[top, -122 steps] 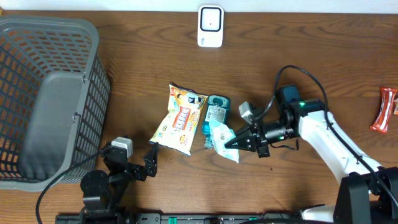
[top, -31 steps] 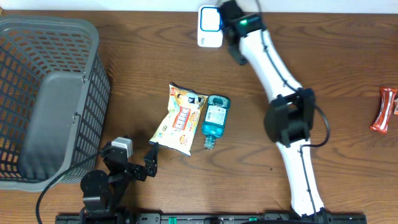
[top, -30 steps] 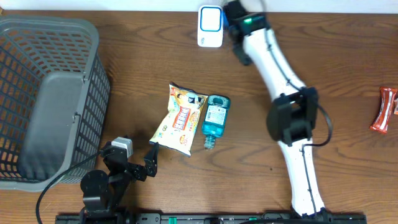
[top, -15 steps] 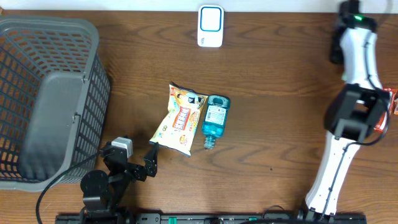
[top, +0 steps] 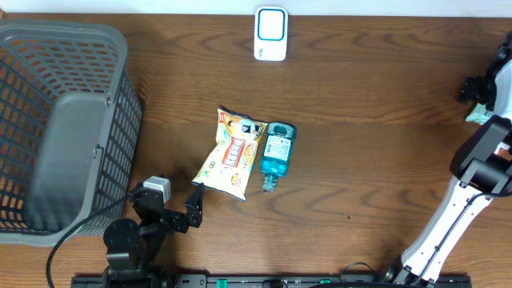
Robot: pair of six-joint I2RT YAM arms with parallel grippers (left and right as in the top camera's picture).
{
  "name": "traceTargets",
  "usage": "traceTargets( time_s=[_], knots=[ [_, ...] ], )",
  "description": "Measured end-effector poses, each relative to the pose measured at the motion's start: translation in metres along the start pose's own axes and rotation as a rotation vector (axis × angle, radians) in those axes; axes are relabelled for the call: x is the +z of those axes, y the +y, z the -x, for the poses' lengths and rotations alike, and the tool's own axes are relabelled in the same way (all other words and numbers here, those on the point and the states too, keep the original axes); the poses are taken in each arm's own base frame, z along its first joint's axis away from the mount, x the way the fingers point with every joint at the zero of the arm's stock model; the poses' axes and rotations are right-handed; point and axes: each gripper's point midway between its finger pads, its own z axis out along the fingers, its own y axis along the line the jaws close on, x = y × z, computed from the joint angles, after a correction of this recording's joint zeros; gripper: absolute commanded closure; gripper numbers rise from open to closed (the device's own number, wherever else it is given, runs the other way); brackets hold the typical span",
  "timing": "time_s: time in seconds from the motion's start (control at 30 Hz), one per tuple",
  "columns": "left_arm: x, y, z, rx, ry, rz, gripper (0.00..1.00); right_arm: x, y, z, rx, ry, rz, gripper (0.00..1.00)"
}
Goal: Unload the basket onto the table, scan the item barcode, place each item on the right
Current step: 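Carry the wipes pack to the right edge and release it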
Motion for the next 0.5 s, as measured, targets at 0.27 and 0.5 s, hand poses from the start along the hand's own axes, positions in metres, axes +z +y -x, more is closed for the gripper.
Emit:
traceTargets(
  time_s=[0.27,0.5],
  knots=[
    [0.0,0.0,0.0,0.0,0.0,0.0,0.02,-0.106,0.032,0.02,0.133,-0.126,0.299,0.01],
    [0.0,0.0,0.0,0.0,0.0,0.0,0.02,-0.277,0.069,-0.012,0.221,-0.239,0.491,0.01]
  ],
)
